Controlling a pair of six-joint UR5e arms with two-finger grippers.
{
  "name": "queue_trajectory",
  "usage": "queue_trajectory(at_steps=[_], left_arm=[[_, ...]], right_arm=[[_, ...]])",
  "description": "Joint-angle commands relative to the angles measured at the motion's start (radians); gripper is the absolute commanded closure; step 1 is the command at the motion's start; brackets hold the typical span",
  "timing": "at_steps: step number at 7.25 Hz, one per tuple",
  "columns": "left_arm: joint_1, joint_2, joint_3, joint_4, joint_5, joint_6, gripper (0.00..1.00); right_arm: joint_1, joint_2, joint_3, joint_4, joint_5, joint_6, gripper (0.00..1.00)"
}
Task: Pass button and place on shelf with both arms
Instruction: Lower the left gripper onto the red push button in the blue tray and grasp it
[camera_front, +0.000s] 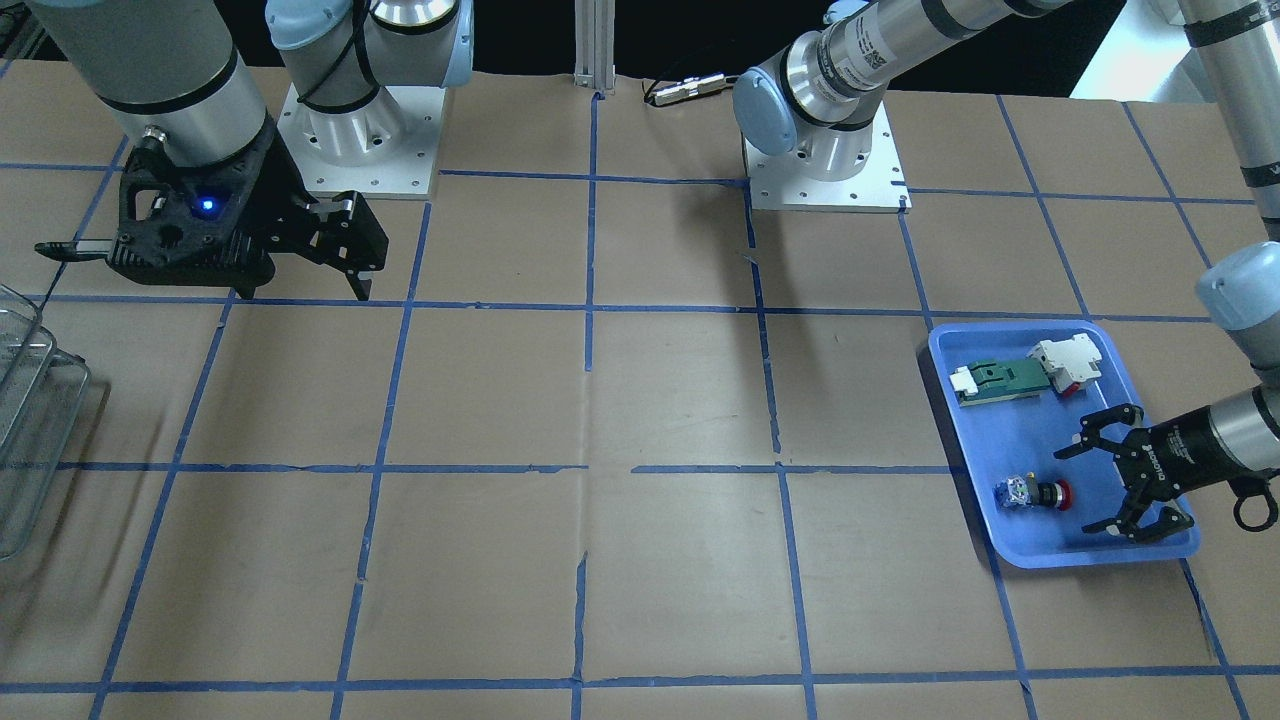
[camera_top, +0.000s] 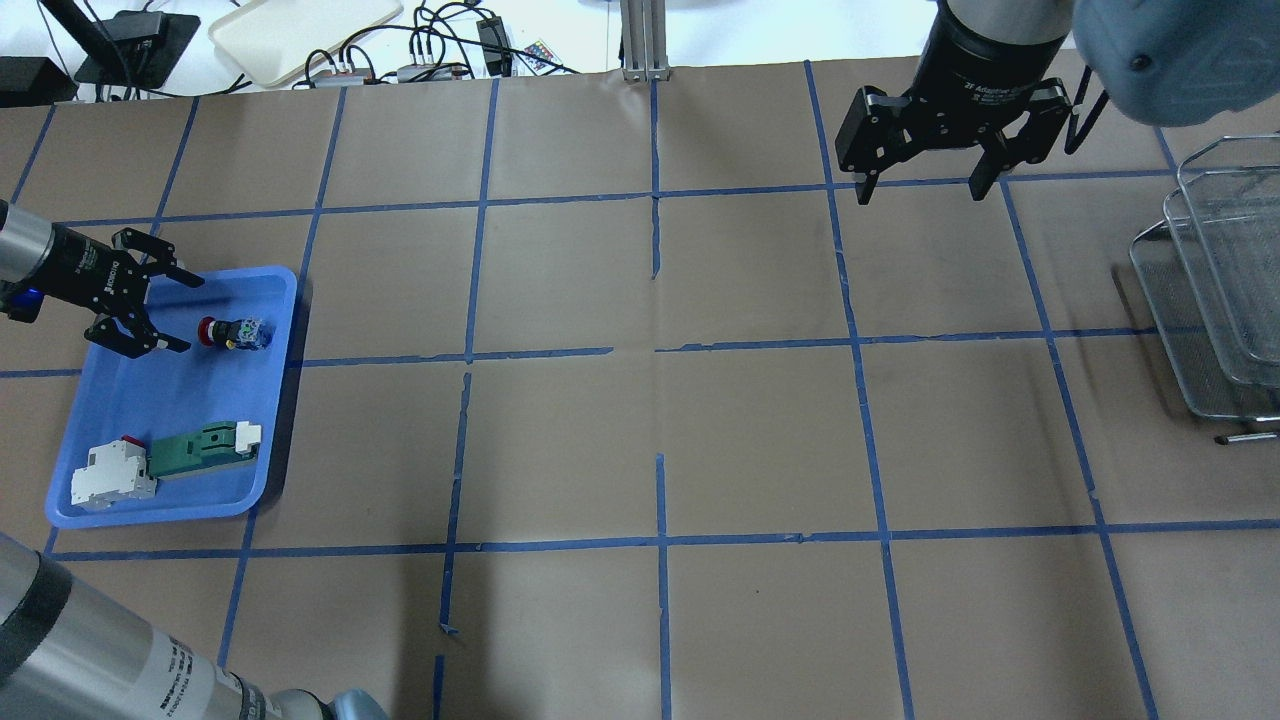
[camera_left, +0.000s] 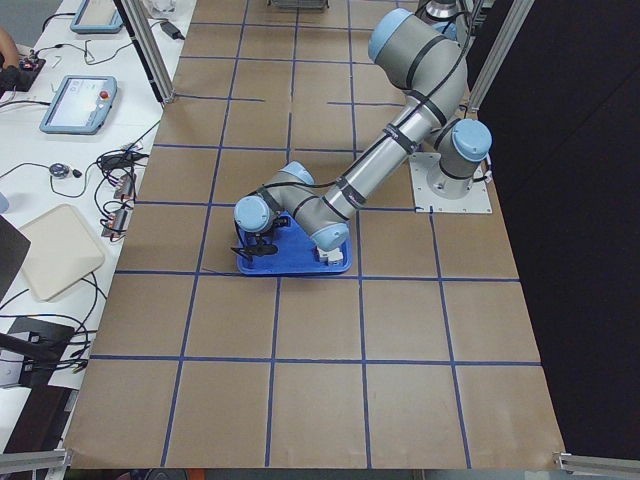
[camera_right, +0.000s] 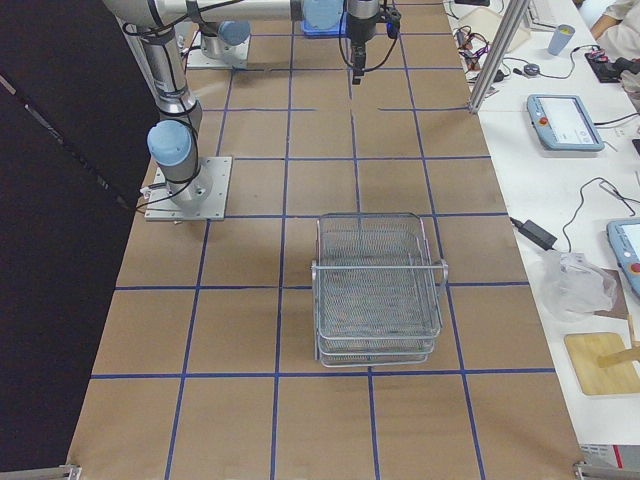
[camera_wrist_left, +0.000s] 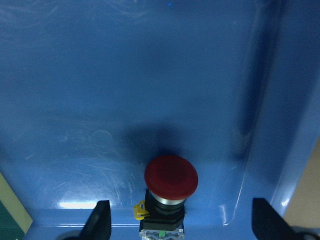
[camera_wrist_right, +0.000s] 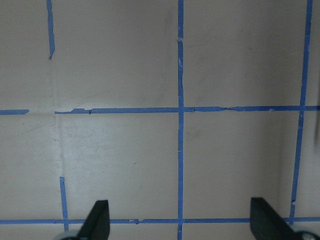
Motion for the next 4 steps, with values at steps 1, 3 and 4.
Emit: queue_trajectory(at_steps=[1, 3, 4], left_arm=[[0.0, -0.012, -0.002, 0.001, 0.001, 0.008, 0.0], [0.002, -0.012, -0.013, 0.001, 0.001, 0.011, 0.0], [0.002, -0.013, -0.017, 0.001, 0.001, 0.011, 0.03]], right_arm=[[0.0, 0.0, 0.0, 0.0, 0.002, 0.0, 0.0], [0.0, 0.0, 0.002, 0.0, 0.002, 0.0, 0.0], [0.0, -0.002, 0.008, 0.0, 0.0, 0.0, 0.0]])
